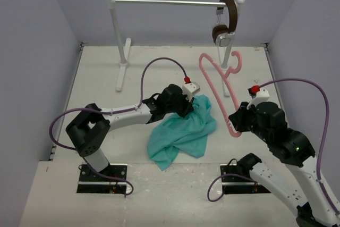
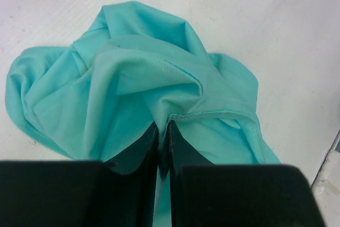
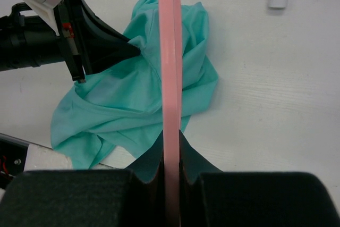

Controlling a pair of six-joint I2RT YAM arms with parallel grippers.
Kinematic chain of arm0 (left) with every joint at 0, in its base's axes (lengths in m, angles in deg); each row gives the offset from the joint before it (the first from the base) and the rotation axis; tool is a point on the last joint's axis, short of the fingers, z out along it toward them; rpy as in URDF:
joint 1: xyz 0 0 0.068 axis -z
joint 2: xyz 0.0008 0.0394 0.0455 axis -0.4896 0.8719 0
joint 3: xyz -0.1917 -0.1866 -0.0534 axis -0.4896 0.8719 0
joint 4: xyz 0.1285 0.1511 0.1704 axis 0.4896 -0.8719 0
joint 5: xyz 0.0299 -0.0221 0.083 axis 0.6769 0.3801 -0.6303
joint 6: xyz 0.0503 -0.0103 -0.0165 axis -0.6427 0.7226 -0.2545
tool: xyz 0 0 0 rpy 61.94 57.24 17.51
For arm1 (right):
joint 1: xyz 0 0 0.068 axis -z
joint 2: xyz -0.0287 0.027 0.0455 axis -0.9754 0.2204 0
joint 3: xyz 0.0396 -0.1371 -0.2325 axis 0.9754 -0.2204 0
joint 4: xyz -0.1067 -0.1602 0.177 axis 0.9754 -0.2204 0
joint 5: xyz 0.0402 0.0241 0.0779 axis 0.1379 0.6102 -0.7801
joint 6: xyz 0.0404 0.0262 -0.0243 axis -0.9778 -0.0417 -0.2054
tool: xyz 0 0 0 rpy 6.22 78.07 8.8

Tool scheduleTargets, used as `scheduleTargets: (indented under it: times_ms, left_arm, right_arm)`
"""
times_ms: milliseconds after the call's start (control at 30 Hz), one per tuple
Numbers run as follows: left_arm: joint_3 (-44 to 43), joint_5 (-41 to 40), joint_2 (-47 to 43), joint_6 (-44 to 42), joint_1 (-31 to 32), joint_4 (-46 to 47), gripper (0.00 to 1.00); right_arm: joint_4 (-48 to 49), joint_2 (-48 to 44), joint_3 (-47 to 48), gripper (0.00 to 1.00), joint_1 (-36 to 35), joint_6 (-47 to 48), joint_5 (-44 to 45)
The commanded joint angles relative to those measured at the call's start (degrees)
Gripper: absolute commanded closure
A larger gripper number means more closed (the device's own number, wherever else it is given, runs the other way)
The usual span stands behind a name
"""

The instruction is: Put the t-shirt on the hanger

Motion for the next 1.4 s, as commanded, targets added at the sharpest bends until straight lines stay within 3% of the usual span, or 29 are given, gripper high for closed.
scheduleTargets:
  times_ms: [0, 67, 133, 200, 267, 333, 500, 600, 700, 867, 1000, 1100, 1367]
  left_arm:
    - [-2.23, -0.54, -2.26, -0.41, -0.27, -0.63, 0.92]
    - [-2.11, 0.32, -1.57, -0.24, -0.27, -0.44, 0.92]
    - [-1.55, 1.17, -0.77, -0.05, -0.27, -0.33, 0.83]
    - [-0.82, 1.71, -0.62, 0.11, -0.27, 0.22, 0.8]
    - [0.01, 2.29, -0.79, 0.1, -0.27, 0.81, 0.83]
    - [1.06, 2.52, -1.09, 0.03, -0.27, 1.04, 0.93]
    - [3.24, 1.84, -2.68, -0.26, -0.3, 1.04, 0.86]
    - [4.28, 1.69, -3.24, -0.49, -0.37, 1.49, 1.0]
    - [4.49, 0.83, -3.43, -0.12, -0.54, 1.49, 1.0]
    - [-2.78, -6.42, -4.04, 4.72, -2.85, -2.69, 1.0]
    - [-10.14, -6.06, -1.65, 8.28, -6.11, -5.55, 1.0]
    - [-16.74, -6.06, 2.08, 10.09, -7.38, -9.49, 1.0]
    - [-20.77, -9.18, 4.54, 15.54, -7.83, -7.65, 1.0]
  right_arm:
    - [0.22, -0.75, 2.55, 0.97, -0.13, 0.44, -1.44]
    - [0.25, -0.66, 2.43, 0.97, -0.14, 0.49, -1.65]
    - [0.22, -0.84, 2.45, 0.97, -0.14, 0.31, -1.74]
    - [0.04, -0.95, 2.52, 0.96, -0.12, 0.4, -1.73]
    - [0.04, -1.11, 2.52, 0.96, -0.13, 0.39, -1.65]
    - [-0.03, -1.19, 2.59, 0.96, -0.06, 0.31, -1.72]
    - [-0.29, -1.19, 2.14, 0.96, -0.14, 0.11, -3.36]
    - [-0.26, -1.66, 1.9, 0.96, -0.14, -0.07, -3.97]
    - [-0.88, -1.98, 1.91, 0.98, -0.14, -0.4, -5.53]
    - [-5.21, -3.71, 3.7, 1.0, -0.09, -1.52, -11.25]
    - [-9.41, -6.78, 6.21, 1.0, -0.14, -2.06, -10.52]
    - [-12.79, -9.54, 8.43, 1.0, -0.12, -2.03, -15.93]
    - [-21.62, -11.56, 8.97, 1.0, -0.14, -4.12, -17.46]
